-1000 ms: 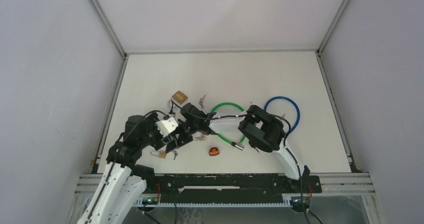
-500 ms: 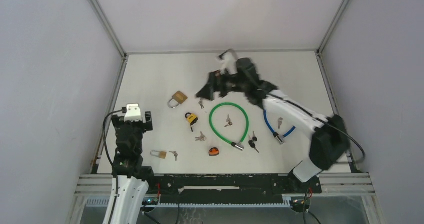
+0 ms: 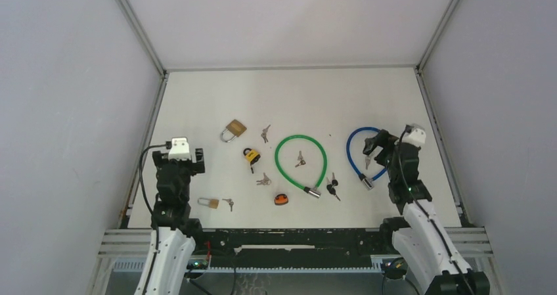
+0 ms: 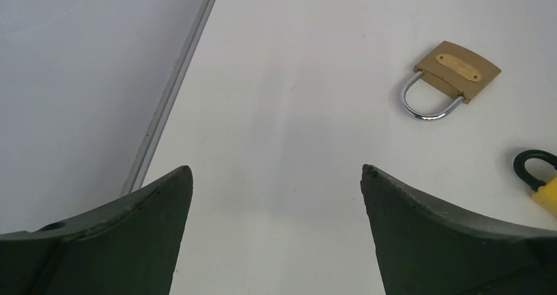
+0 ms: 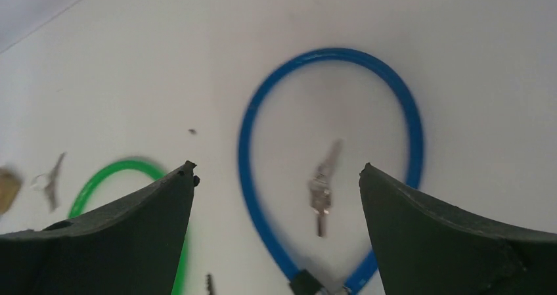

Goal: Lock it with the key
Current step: Reset both arms

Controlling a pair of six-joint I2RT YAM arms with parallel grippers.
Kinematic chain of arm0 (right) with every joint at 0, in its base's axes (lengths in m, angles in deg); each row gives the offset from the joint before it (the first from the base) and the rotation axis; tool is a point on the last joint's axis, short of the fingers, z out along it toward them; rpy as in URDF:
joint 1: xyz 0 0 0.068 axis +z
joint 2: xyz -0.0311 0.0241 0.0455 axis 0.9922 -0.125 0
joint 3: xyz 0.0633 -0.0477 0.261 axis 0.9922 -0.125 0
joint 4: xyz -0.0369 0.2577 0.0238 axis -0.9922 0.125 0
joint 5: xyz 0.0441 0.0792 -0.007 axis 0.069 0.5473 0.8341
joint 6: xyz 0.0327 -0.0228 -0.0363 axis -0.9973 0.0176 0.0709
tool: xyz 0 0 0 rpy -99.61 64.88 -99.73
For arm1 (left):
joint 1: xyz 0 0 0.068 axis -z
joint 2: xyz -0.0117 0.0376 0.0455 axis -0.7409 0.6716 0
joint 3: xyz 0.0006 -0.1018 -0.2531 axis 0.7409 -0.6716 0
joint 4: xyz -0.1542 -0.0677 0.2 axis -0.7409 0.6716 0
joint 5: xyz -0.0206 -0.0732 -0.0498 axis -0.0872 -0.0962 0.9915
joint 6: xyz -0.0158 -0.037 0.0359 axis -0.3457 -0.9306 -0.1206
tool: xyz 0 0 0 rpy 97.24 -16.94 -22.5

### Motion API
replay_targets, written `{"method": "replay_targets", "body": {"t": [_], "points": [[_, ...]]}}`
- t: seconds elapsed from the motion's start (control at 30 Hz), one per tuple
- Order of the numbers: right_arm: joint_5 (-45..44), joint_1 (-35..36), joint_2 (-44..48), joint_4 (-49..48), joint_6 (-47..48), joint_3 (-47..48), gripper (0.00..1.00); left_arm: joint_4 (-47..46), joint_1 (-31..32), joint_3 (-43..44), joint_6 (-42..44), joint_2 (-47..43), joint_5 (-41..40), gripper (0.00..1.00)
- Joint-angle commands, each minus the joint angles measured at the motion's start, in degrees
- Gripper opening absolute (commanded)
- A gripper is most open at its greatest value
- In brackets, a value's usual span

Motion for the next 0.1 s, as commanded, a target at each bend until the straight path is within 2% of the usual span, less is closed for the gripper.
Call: {"method": "replay_targets", "body": {"t": [0.0,0.07], "points": [[-16.8,-0.2,6.5,-7.0,-4.3,-6.7,0.99,-3.0,-0.6,-1.0,0.4,-0.3,3.5,1.0],[-20.2,-0.2,7.8,-6.2,-6.1,-7.5,0.99,-3.0,-0.6,-1.2,0.5,-1.1,4.2,1.0]]}}
